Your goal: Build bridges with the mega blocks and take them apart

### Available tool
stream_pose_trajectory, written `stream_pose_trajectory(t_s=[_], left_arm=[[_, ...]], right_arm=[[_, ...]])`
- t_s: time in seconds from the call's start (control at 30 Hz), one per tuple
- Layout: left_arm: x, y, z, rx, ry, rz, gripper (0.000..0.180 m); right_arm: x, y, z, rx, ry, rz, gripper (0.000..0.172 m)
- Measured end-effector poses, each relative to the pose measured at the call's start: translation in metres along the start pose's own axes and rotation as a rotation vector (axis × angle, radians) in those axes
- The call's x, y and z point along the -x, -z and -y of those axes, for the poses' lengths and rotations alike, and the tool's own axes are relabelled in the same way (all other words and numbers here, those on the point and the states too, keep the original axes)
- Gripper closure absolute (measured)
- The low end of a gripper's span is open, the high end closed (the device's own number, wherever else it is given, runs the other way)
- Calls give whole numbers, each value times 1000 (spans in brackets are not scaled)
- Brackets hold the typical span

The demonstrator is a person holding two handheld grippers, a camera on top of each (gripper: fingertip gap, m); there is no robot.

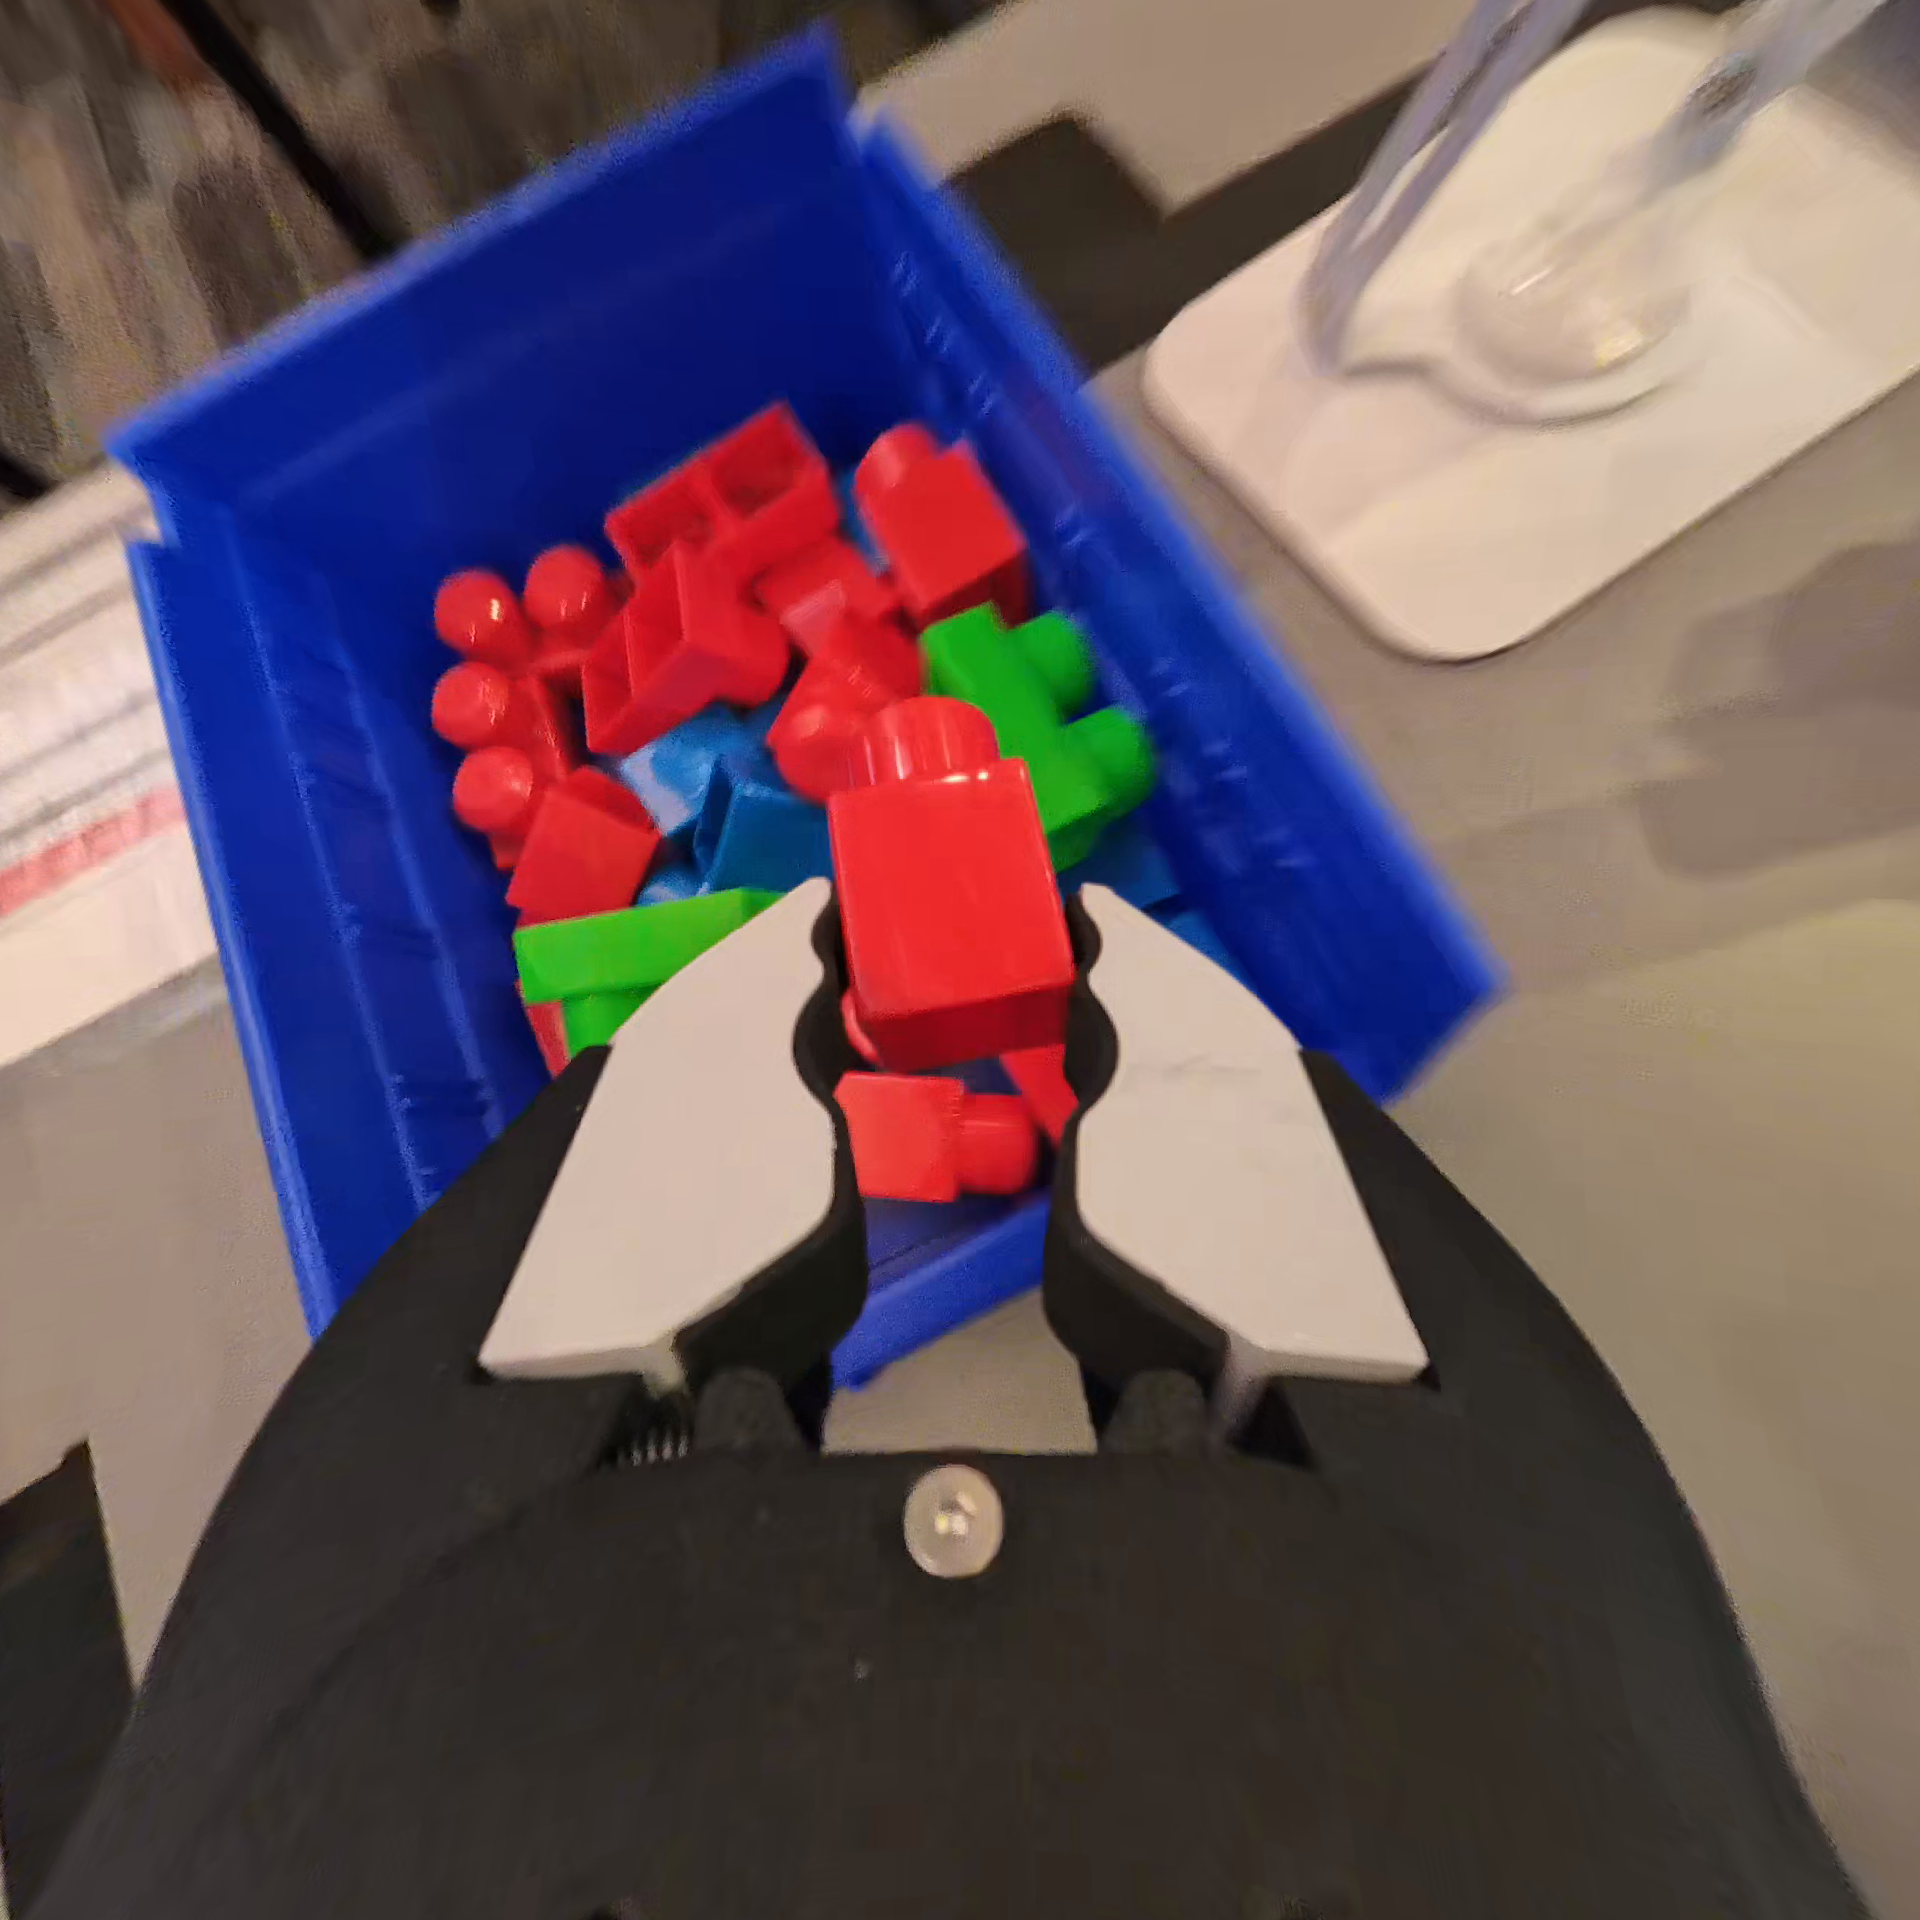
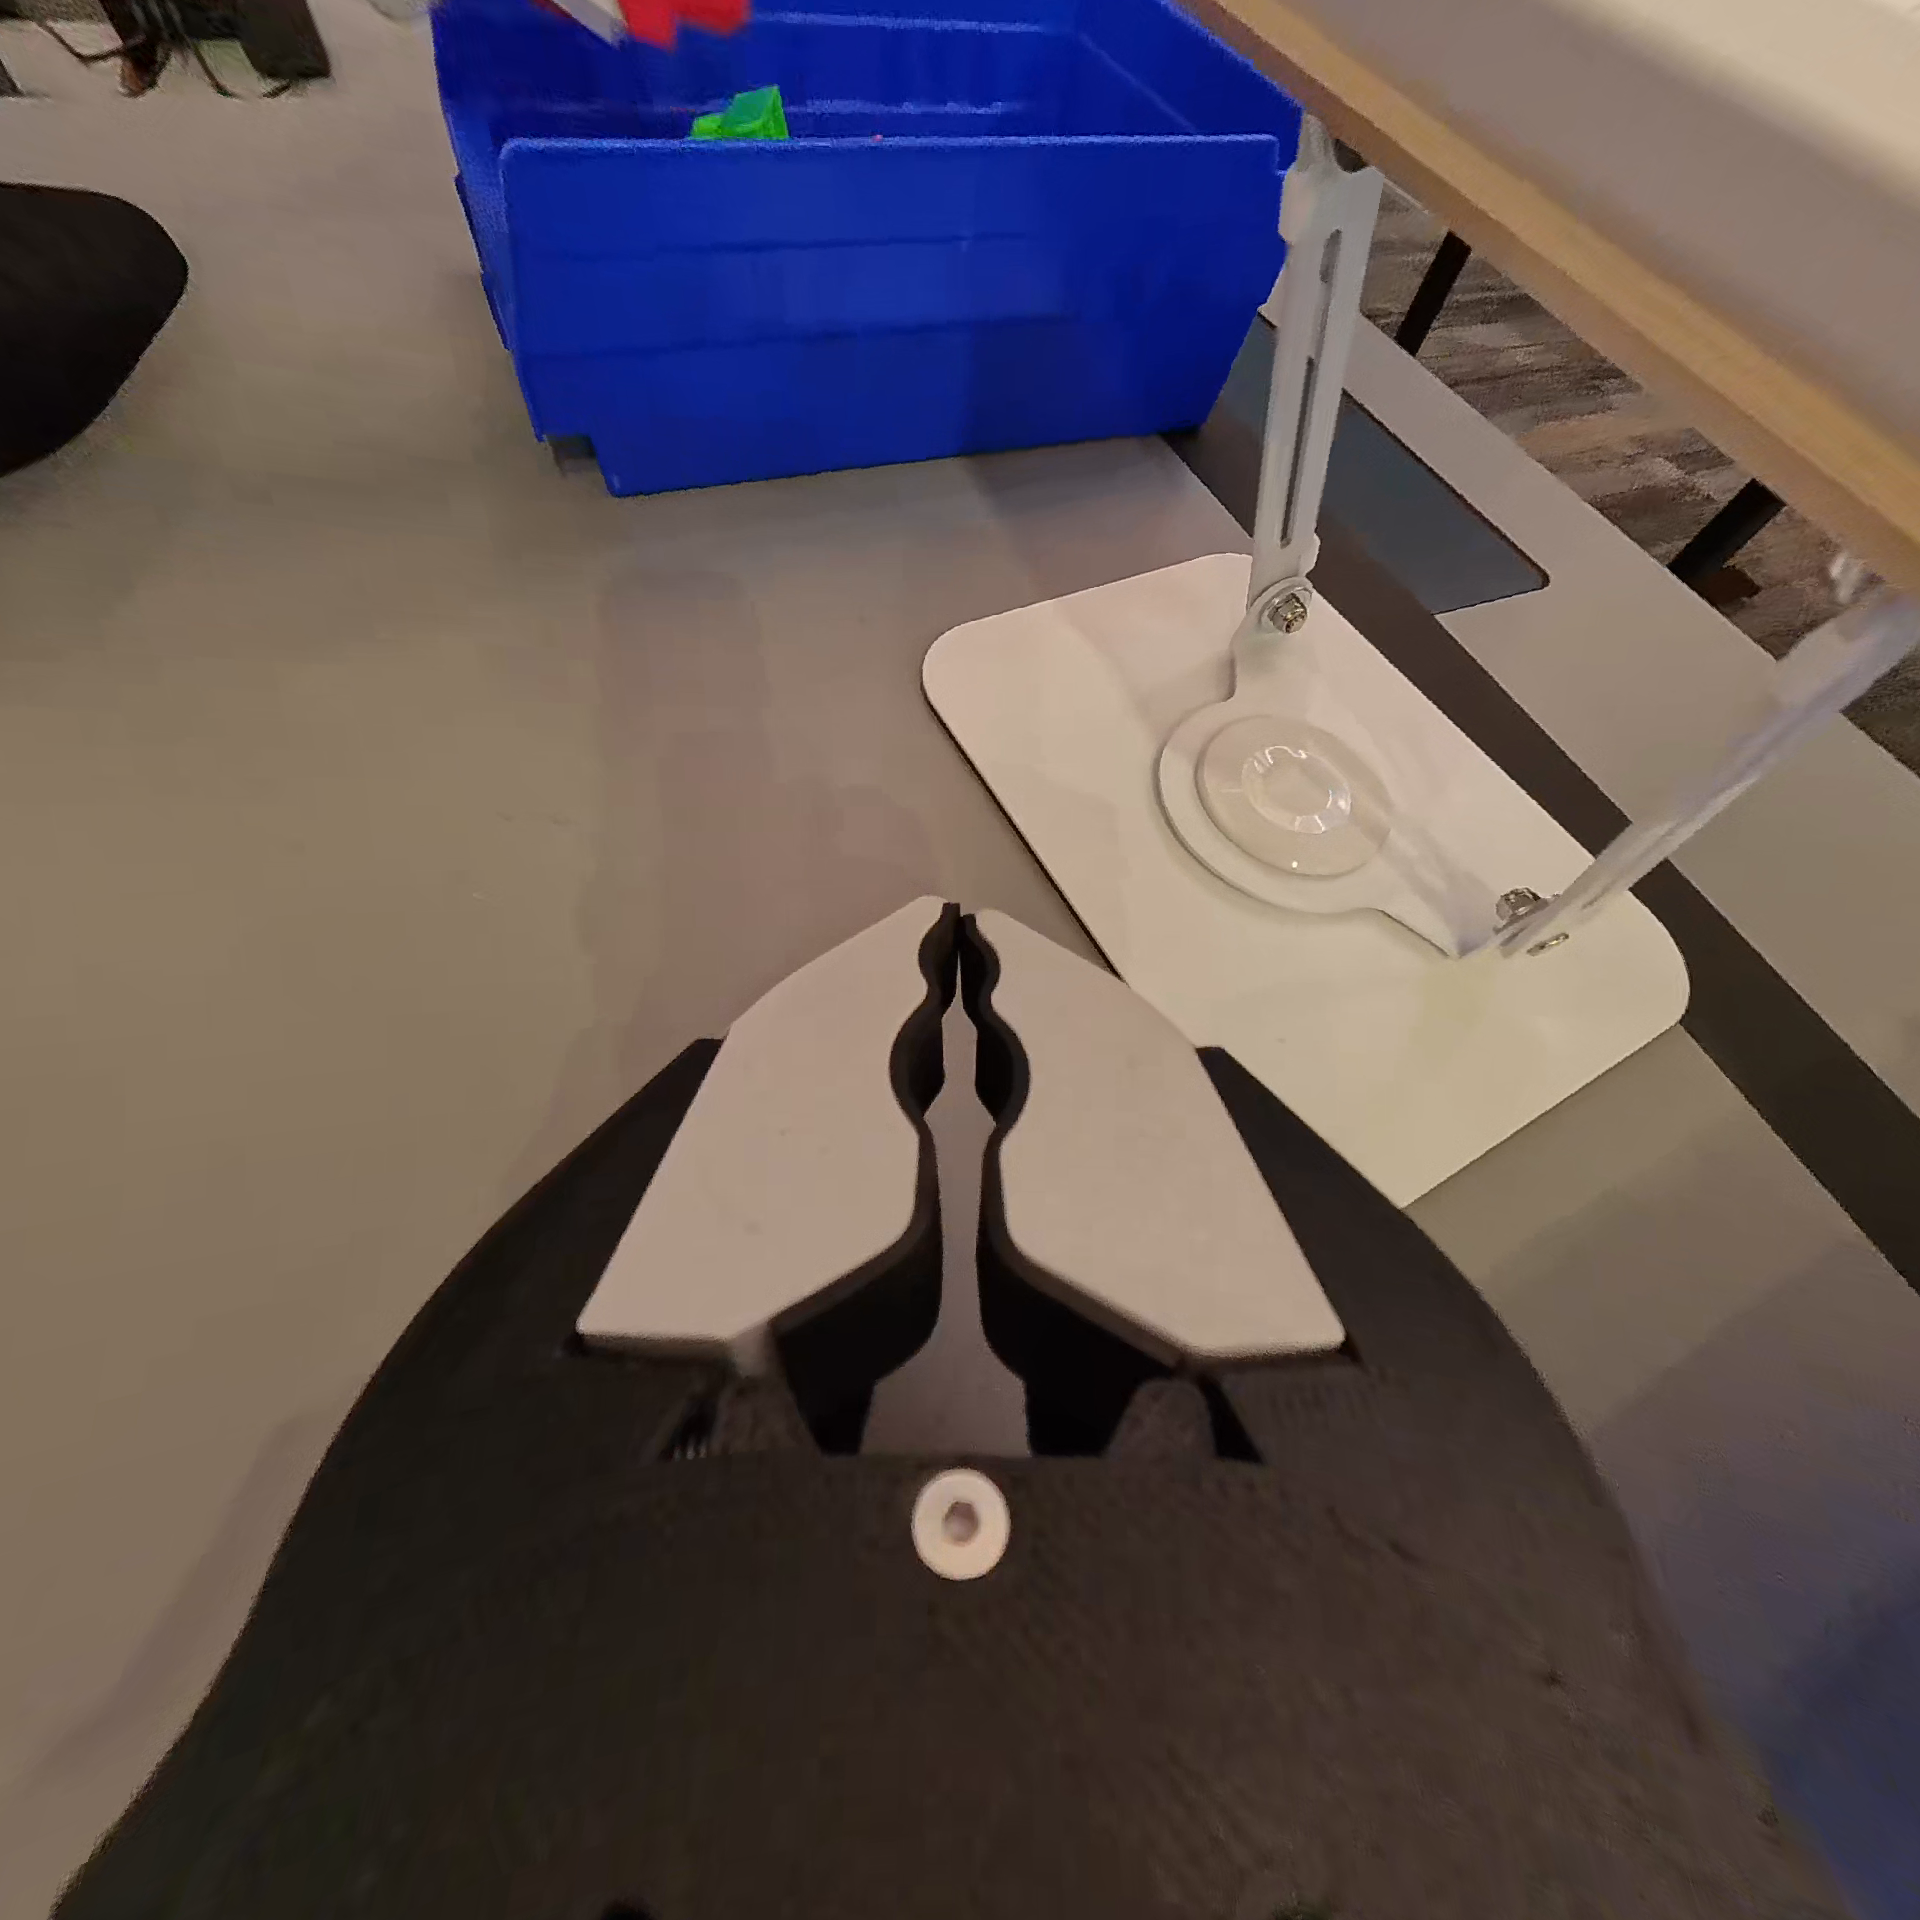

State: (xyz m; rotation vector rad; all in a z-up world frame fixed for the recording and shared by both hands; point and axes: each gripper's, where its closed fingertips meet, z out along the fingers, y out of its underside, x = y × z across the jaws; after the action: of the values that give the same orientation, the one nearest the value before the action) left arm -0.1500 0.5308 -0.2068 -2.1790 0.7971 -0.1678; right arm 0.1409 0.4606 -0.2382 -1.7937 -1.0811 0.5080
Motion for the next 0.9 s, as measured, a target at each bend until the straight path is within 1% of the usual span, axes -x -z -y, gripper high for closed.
stream_pose_trajectory(t_s=[0.03, 0.1, 0.17, 0.2, 0.27, 0.3, 0.37, 0.43, 0.5, 0.53, 0.57, 0.6, 0.67, 0.73, 0.77, 0.8, 0.83, 0.9], left_arm=[[-17, 15, 10, -47, -9, -35, 142], [-71, 33, 20, -76, -61, -175, 142], [-129, 32, 18, -67, -119, -261, 142], [-160, 27, 13, -53, -149, -323, 142], [-201, 9, 4, -35, -194, -339, 142], [-223, -4, -5, 2, -205, -383, 142], [-252, -30, -17, 26, -191, -410, 142], [-263, -57, -34, 97, -199, -410, 141], [-266, -67, -27, 44, -142, -426, 144], [-267, -68, -28, 73, -138, -442, 135], [-264, -64, -24, 69, -130, -429, 112], [-259, -53, -14, 20, -118, -415, 104], [-237, -23, 4, -70, -132, -366, 105], [-192, 4, 22, -143, -159, -267, 110], [-164, 14, 32, -174, -171, -211, 117], [-133, 20, 39, -188, -186, -150, 119], [-103, 19, 41, -169, -202, -105, 121], [-48, 7, 45, -141, -243, -22, 125]], right_arm=[[-2, 1, 0, -3, -7, -3, 172], [-5, 2, -1, -8, -22, -4, 172], [-8, 3, -1, -20, -50, 6, 172], [-9, 3, -1, -28, -69, 13, 172], [-11, 5, -1, -43, -99, 21, 172], [-12, 6, -2, -46, -108, 21, 172], [-14, 7, -2, -49, -117, 21, 172], [-14, 7, -3, -49, -122, 25, 172], [-14, 6, -4, -41, -121, 29, 172], [-13, 6, -5, -38, -122, 31, 172], [-14, 6, -5, -39, -123, 32, 172], [-14, 6, -5, -42, -125, 32, 172], [-15, 6, -5, -48, -137, 37, 172], [-16, 6, -6, -53, -157, 48, 172], [-16, 6, -5, -57, -163, 51, 172], [-16, 6, -5, -59, -167, 54, 172], [-16, 6, -6, -57, -168, 57, 172], [-15, 5, -6, -53, -166, 59, 172]])
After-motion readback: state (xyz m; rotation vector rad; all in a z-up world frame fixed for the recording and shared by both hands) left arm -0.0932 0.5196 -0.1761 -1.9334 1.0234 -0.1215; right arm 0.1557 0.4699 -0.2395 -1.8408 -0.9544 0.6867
